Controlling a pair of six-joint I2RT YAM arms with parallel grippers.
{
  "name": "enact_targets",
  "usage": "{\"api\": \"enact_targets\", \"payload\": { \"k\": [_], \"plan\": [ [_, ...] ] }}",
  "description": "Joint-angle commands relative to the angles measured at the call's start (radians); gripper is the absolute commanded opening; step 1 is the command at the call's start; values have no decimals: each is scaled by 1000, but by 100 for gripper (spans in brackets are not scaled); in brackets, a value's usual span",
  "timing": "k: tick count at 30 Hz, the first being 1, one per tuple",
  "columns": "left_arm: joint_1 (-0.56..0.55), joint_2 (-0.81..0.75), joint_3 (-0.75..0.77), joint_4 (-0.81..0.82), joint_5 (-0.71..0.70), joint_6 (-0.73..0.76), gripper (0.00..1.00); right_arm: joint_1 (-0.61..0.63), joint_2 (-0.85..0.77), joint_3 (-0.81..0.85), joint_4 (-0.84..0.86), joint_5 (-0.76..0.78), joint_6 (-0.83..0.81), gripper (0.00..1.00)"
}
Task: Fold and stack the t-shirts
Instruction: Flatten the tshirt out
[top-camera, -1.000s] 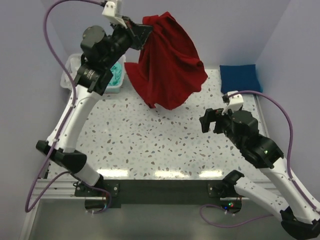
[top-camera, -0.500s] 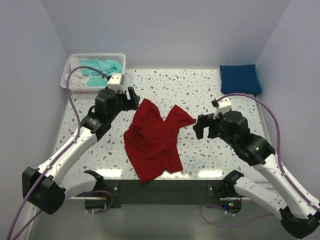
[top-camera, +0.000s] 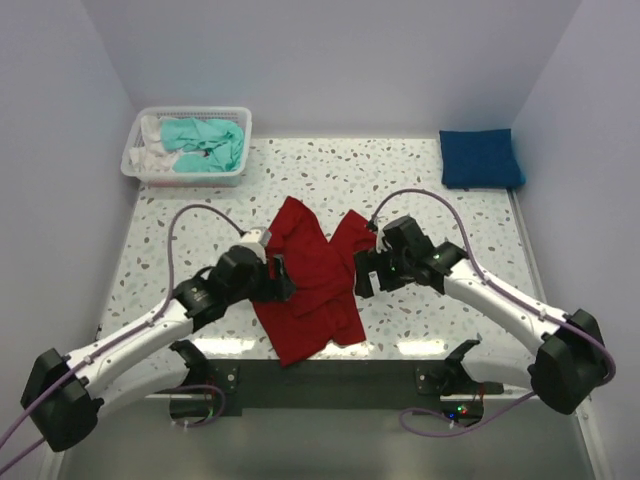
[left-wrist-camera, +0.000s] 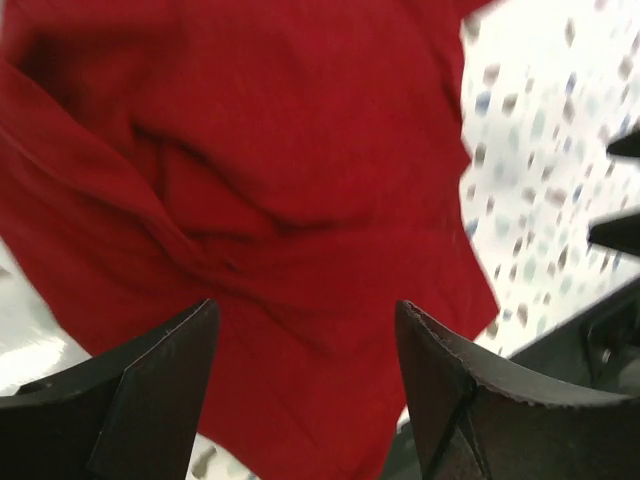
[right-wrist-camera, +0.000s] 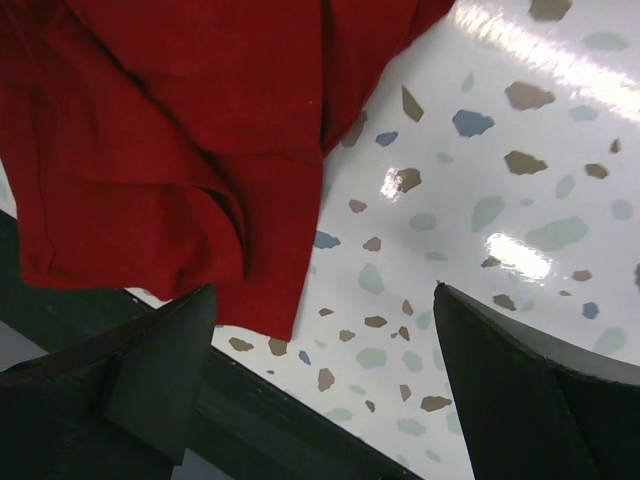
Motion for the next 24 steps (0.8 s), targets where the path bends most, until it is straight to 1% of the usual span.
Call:
{"api": "enact_targets", "payload": {
  "k": [1,2,3,5,6,7,9,11,13,15,16,19,20,21,22,23,24],
  "plan": [
    [-139,63,-13,-13,-39,-108,75,6,61,-29,97,-96,46,92],
    [-213,89,-5,-10,-56,-118,75,6,101,-43,131,-102,52,89],
    [-245,146,16,-11,-91,-118,75,6,119,-49,148,-105,59,83],
    [-317,209,41,-19,-123,-127,75,4,183,-59,198,-126,66,77],
    [-330,265,57,-28,-140,-139,73,4,205,-57,214,-140,71,70],
    [-338,290,62,-32,-143,-150,68,4,230,-54,226,-149,74,68],
    [-338,336,62,-51,-156,-199,63,6,288,-49,269,-181,83,60],
    [-338,347,53,-63,-183,-237,56,6,319,-43,312,-197,91,55],
    [-336,349,42,-82,-199,-251,51,4,365,-39,337,-211,103,53],
    [-312,360,39,-104,-206,-254,47,6,398,-37,378,-223,115,49],
    [-283,366,38,-109,-206,-254,45,4,431,-34,390,-243,120,47],
    [-217,386,22,-112,-191,-228,43,4,495,-22,435,-281,138,37],
    [-162,392,19,-112,-188,-211,42,6,510,-13,444,-284,141,31],
    [-134,404,16,-111,-189,-201,41,4,527,-7,444,-284,141,27],
    [-82,412,16,-108,-195,-187,40,6,555,0,444,-286,141,22],
    [-57,419,21,-92,-209,-152,39,3,569,18,437,-269,134,15],
    [-33,442,37,-80,-211,-127,38,-3,578,29,430,-258,131,12]
  ]
}}
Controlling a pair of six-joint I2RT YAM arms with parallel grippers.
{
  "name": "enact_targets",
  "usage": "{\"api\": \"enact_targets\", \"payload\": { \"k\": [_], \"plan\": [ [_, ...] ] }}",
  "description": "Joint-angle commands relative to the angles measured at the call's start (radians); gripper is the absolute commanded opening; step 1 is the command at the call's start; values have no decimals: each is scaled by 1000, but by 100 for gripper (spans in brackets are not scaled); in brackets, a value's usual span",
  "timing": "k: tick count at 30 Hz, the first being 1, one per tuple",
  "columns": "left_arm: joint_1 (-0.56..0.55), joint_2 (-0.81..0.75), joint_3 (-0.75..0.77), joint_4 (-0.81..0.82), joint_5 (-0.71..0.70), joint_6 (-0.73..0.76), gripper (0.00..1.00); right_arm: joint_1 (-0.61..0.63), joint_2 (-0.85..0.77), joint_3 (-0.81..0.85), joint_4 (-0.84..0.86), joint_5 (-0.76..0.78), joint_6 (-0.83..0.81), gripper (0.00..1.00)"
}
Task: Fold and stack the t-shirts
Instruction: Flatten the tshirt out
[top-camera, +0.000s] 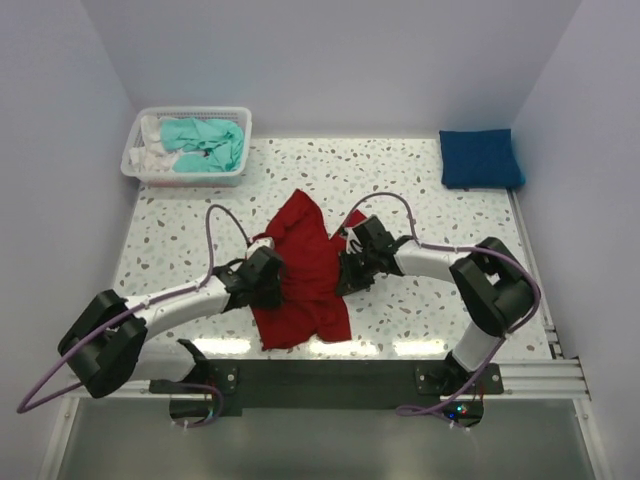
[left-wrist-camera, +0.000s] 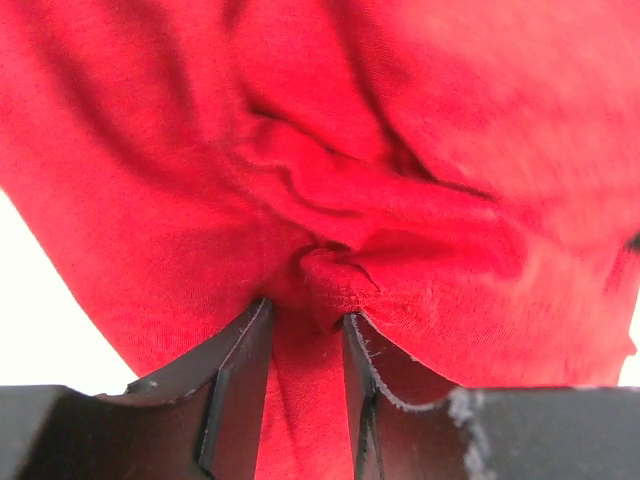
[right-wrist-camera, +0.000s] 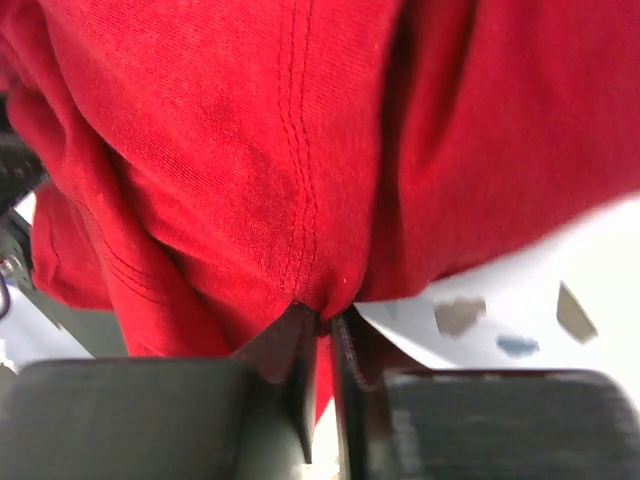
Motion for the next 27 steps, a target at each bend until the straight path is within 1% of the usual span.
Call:
{"api": "enact_targets", "payload": {
  "k": [1,2,4,5,6,7,8,9,11,12,13,14,15,16,17,18,20,21,22,24,25,26,27],
  "plan": [
    [139,66,25,4,-60,91,38,-9,66,42,13,41,-9,7],
    [165,87,40,27,-56,144,38,-19,70,62,3,75,-18,0],
    [241,173,112,38,-53,201,38,-77,68,74,-20,115,-20,0],
    [265,205,142,38,-62,259,37,-104,56,83,-46,127,-20,0],
    [283,263,210,40,-69,289,37,-173,42,86,-59,159,-15,0],
    [315,288,245,40,-82,316,37,-209,30,89,-74,181,-15,0],
    [331,331,314,41,-107,371,37,-242,-2,102,-117,214,-17,0],
    [343,347,348,46,-114,398,37,-299,-19,109,-138,272,-21,0],
    [365,373,409,53,-121,477,37,-338,-53,141,-198,334,-30,0],
    [365,389,458,67,-138,502,39,-350,-77,155,-218,386,-44,0],
    [365,393,480,72,-140,526,41,-352,-90,167,-237,399,-49,0],
    [366,397,497,75,-138,566,43,-352,-96,184,-263,399,-50,5],
    [363,394,518,84,-126,583,48,-350,-110,186,-266,393,-47,10],
    [362,390,523,87,-114,597,51,-350,-116,186,-269,381,-40,15],
    [360,368,520,93,-85,616,55,-347,-124,180,-273,367,-30,24],
    [358,351,514,96,-66,623,62,-342,-131,177,-280,361,-30,29],
    [336,286,484,92,-37,634,67,-332,-156,171,-313,379,-43,37],
    [323,263,476,84,-34,631,68,-315,-165,169,-324,389,-50,40],
    [284,238,467,76,-36,623,68,-307,-176,166,-333,399,-56,41],
    [233,183,448,41,-45,571,68,-283,-220,149,-353,402,-63,45],
    [180,172,447,24,-46,544,68,-278,-235,143,-358,417,-63,46],
    [155,166,448,-18,-37,469,67,-270,-257,129,-362,419,-58,50],
    [135,167,450,-35,-22,432,66,-261,-268,125,-363,419,-55,51]
  ]
}}
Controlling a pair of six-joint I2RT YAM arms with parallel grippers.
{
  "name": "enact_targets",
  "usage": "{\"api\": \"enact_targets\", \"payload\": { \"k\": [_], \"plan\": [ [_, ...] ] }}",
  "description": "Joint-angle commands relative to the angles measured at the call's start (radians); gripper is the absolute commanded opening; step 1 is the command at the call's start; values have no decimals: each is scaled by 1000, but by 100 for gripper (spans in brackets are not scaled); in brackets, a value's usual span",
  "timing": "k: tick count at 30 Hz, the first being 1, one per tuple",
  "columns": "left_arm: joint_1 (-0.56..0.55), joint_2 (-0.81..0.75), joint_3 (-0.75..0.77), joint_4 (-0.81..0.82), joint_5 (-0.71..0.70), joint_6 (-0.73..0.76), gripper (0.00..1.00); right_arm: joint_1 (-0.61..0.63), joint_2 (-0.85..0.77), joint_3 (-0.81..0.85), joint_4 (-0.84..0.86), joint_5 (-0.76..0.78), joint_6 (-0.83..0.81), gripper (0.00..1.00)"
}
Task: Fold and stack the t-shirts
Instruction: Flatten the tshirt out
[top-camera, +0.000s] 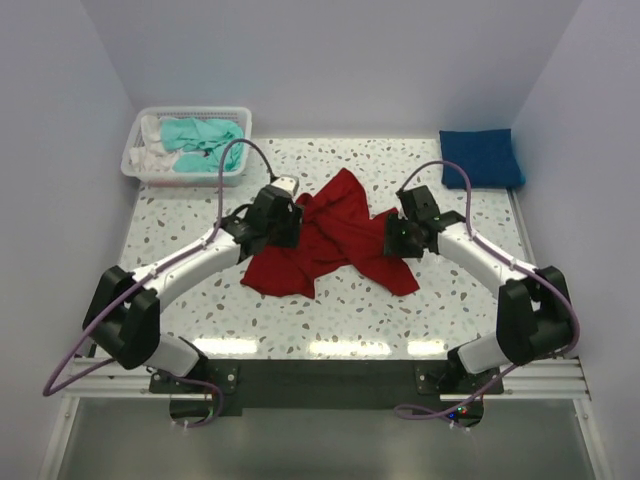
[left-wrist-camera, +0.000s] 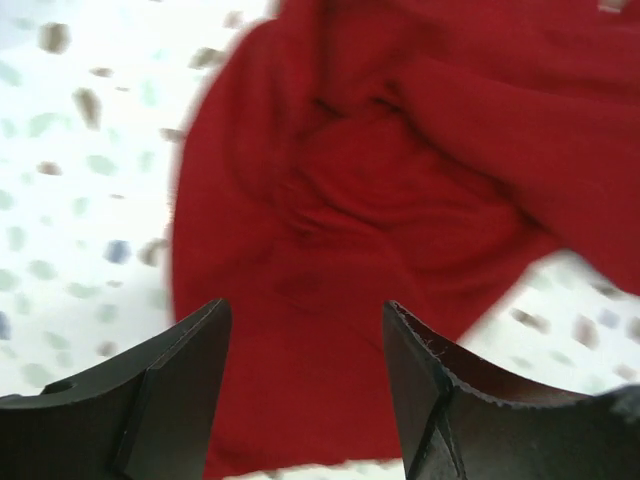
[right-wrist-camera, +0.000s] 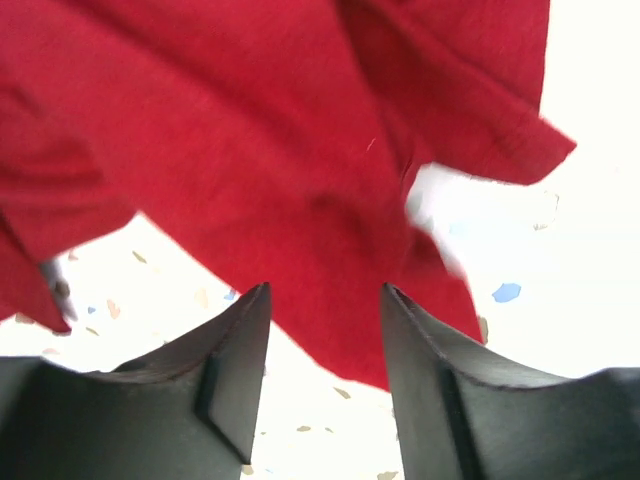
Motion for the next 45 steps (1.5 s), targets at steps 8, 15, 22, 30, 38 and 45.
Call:
{"api": "enact_targets", "payload": {
  "k": [8,15,22,30,38,45],
  "plan": [
    [-239,44,-1,-114,37,-293,62,43,-109,-70,-22,29,18,65],
    [-309,107,-2,-132,-35,-436,60,46,-143,-100,-24,27,1,67],
    [-378,138,-27,-131,-145,-558,56,44,-184,-133,-16,-16,4,68],
    [-397,195,-34,-93,-256,-609,44,46,-230,-163,-14,-45,-3,68],
    [-433,264,-8,-89,-326,-635,35,46,-260,-189,-16,-54,-5,69],
    [-440,198,27,-210,-381,-643,3,46,-292,-191,-28,-53,-14,69]
  ]
}}
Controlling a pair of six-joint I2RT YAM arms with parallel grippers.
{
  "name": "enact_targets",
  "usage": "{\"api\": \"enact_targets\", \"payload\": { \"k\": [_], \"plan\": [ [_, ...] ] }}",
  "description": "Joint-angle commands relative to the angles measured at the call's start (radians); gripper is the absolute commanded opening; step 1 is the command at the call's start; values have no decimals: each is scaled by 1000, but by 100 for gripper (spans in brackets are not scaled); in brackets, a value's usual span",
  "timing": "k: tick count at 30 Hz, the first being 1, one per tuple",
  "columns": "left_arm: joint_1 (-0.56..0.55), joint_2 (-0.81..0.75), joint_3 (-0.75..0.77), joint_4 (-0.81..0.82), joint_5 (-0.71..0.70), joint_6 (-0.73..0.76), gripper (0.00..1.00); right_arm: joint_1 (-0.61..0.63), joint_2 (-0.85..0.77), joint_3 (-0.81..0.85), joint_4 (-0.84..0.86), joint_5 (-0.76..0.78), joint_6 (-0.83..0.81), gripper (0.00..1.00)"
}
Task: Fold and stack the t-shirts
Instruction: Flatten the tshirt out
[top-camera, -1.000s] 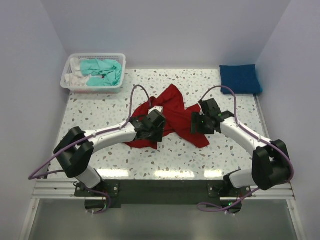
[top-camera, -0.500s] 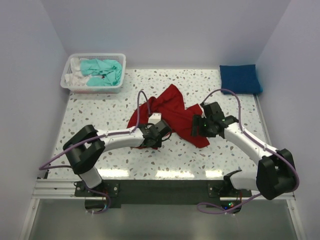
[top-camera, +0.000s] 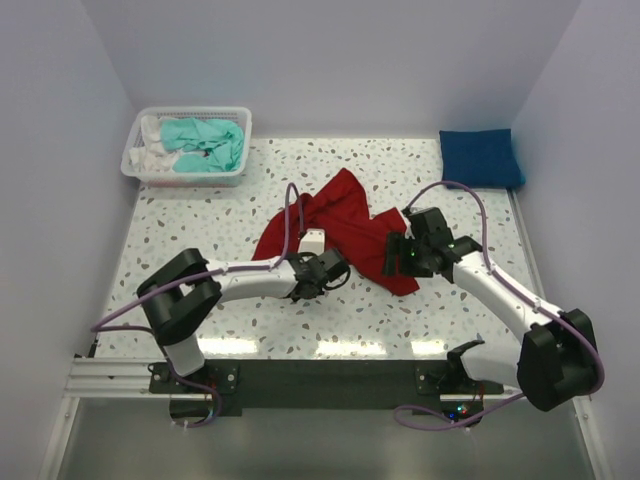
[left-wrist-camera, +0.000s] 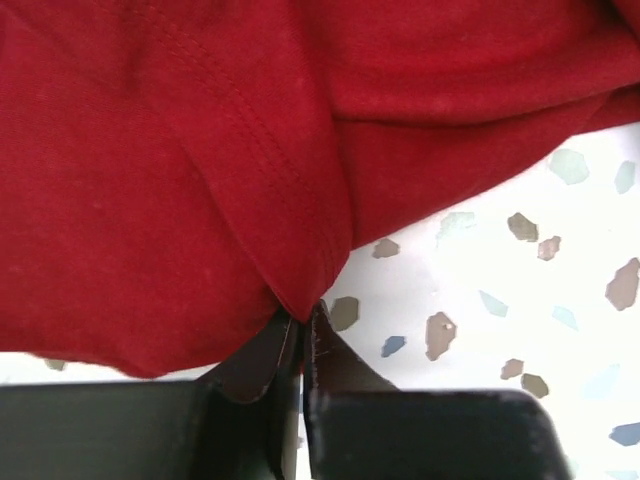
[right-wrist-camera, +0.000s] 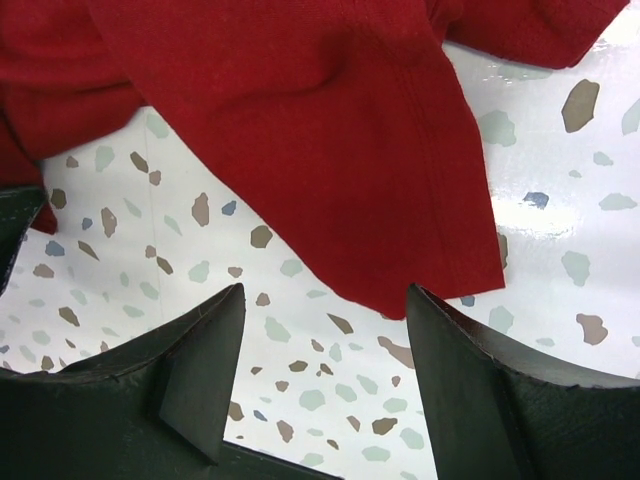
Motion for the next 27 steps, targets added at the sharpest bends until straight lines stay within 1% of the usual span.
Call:
{"api": "enact_targets", "payload": {
  "k": [1,6,10,13,14,17,18,20,21,22,24,26,27],
  "plan": [
    [-4,-74,49,-84,-100,-16,0,6,-39,-1,-9,-4,-14,69],
    [-1,-244,65,-223,-200,74,0,4,-42,9,-20,25,-14,69],
    [27,-349,80,-355,-332,112,0,6,-32,9,3,31,0,68],
    [89,-422,60,-420,-375,143,0,6,-23,-2,51,28,4,66],
    [131,-439,52,-429,-381,152,0,4,-11,1,58,28,6,66],
    [210,-516,13,-413,-401,233,0,6,12,48,54,32,-8,65],
    [229,-555,-13,-367,-412,299,0,6,14,71,54,48,-17,65],
    [293,-588,-34,-310,-404,374,0,3,27,93,61,69,-23,65],
    [319,-609,-38,-269,-380,436,0,-6,55,123,66,69,-32,65],
    [362,-619,-40,-251,-371,462,0,-11,76,142,67,69,-39,65],
    [395,-640,-54,-201,-364,535,0,-16,144,194,81,69,-65,65],
    [427,-652,-64,-169,-352,571,0,-20,188,234,94,69,-80,64],
    [436,-662,-76,-141,-325,589,0,-23,214,278,110,65,-95,64]
  ]
}}
